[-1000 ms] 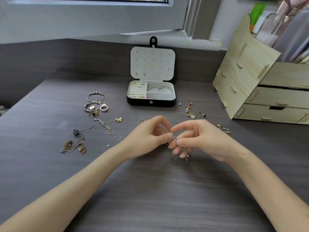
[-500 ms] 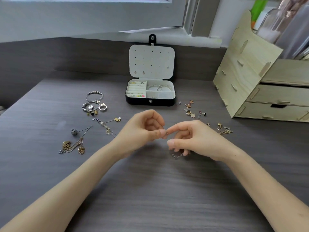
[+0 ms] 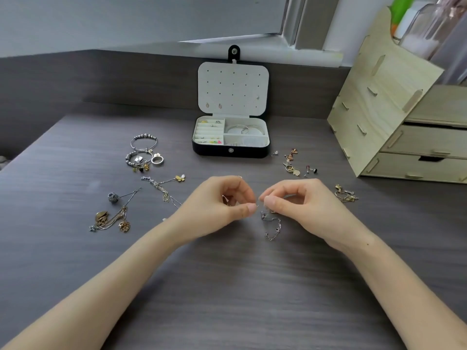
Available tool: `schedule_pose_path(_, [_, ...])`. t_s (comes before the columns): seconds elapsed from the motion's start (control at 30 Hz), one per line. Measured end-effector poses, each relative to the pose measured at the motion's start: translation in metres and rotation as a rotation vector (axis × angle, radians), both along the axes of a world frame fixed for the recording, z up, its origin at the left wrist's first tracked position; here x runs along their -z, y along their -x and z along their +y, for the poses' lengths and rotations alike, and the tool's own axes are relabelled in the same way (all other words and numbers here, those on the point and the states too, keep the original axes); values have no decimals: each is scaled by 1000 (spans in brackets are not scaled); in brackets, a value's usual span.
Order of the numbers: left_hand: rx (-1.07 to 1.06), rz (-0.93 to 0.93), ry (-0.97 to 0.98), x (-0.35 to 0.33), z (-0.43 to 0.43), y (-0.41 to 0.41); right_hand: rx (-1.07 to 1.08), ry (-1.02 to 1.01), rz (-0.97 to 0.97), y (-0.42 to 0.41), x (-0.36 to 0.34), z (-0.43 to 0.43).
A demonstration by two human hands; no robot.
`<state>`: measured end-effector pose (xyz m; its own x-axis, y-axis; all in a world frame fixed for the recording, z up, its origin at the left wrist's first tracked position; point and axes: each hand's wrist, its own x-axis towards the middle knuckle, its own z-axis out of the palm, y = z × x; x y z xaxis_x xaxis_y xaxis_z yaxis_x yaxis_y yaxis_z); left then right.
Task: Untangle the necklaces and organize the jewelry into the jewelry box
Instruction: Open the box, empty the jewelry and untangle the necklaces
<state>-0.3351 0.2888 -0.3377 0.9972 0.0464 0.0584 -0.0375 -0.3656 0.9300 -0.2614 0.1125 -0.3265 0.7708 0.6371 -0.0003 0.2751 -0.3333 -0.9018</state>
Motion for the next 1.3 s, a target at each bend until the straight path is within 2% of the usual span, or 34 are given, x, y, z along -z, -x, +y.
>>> schedule_pose_path(0.07, [-25, -6, -65, 0, 2, 1, 44, -4, -45, -1, 0, -1])
schedule_pose_path(0.13, [-39, 2, -85, 1, 3, 1, 43, -73, 1, -2, -2, -2])
schedule_pose_path(0.23, [-59, 38, 19, -3, 2, 2, -43, -217, 165, 0, -8, -4])
schedule_pose_path(0.3, [-80, 39, 113, -5, 2, 1, -87, -161, 136, 1, -10, -6])
schedule_pose_path(0.37, [-93, 25, 205, -8, 2, 2, -98, 39, -37, 1, -7, -7])
schedule_pose_path(0.43, [-89, 11, 267, -11, 3, 2, -62, 238, -340, 3, -1, -6])
schedule_pose_path(0.5, [-82, -2, 303, -14, 3, 2, -29, 250, -485, 4, 2, -1])
schedule_pose_path(0.57, [-72, -21, 326, -18, 1, 2, -57, 192, -405, 1, 3, 5])
schedule_pose_path(0.63, [-61, -49, 362, -27, 0, 1, -123, 111, -217, 1, -2, 14])
schedule_pose_path(0.73, [-49, -77, 538, -48, 2, -2, -208, -82, -6, 4, -14, 36])
schedule_pose_path(0.83, [-135, -152, 718, -72, 12, -7, -207, -157, 6, 6, -21, 55])
schedule_pose_path(1.0, [-430, -293, 989, -92, 58, 0, -189, -150, 47, 1, -21, 62])
schedule_pose_path(1.17, [-767, -309, 993, -61, 121, 31, -203, -129, 70, 4, -28, 71])
schedule_pose_path(1.3, [-1027, -277, 833, -25, 162, 55, -267, 8, 75, 20, -28, 108])
